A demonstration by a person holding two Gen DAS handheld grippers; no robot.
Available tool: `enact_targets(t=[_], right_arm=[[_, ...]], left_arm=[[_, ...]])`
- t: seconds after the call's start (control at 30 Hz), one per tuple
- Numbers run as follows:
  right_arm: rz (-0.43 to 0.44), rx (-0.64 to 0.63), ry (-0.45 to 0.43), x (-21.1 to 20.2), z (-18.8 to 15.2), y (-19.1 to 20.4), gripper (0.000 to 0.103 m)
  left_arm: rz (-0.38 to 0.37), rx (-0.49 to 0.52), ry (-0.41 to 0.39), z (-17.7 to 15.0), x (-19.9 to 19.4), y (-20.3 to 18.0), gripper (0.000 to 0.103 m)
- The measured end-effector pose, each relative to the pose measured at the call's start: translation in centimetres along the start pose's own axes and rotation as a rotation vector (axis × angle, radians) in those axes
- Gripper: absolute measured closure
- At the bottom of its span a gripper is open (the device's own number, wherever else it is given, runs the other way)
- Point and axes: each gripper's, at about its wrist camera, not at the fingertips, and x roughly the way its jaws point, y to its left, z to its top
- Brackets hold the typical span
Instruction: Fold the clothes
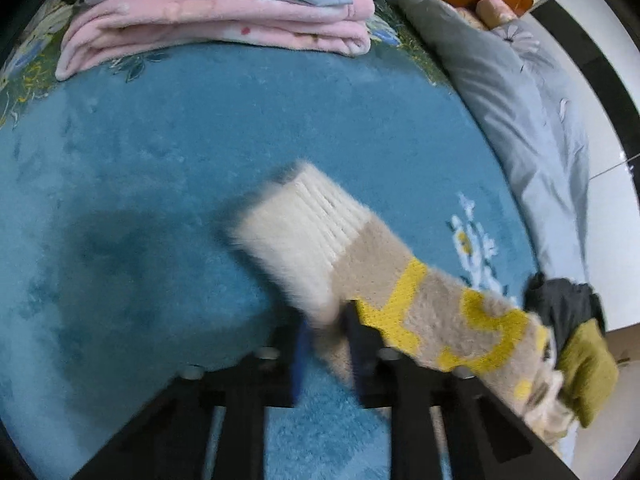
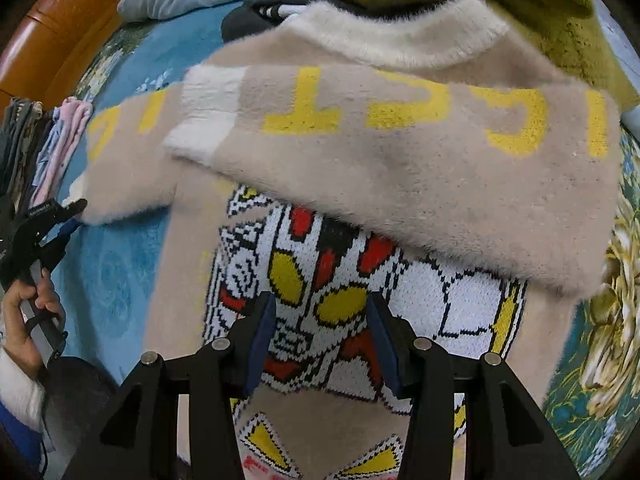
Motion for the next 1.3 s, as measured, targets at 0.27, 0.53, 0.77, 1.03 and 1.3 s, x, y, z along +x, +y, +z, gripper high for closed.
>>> enact_targets(t=[0.27,0.53,0.77,1.03,1.3], right_arm=[[0.029,0.102,-0.062,-1.8,0.5,-2.9,0.055],[0.040,0.210,-0.133,-3.6,-0.3,-6.0,0.055],[-0.009,0.383,-0.194,-4.4,-0.8,-12.7,0.055],[-0.028,0.461,-0.210,-4.9,-2.0,-16.1,0.055],[-0.025,0.457,-0.272,-6.0,-1.6,-15.6,0.055]], left_arm=[[-0.195,0.196,-0.199,-1.5,-9.1,-6.4,0.094],[-0.519,0.559,-0.172,-8.8,-14.5,-21.3,0.094],[-0.503,0.747,0.115,-18.2,-8.3,-28.3,0.094],[-0.403,0.736,0.447,-25.1,-2.2,-28.7,0.093],[-0.429,0.699,0.568,-25.9,-2.8,-26.6,0.045]])
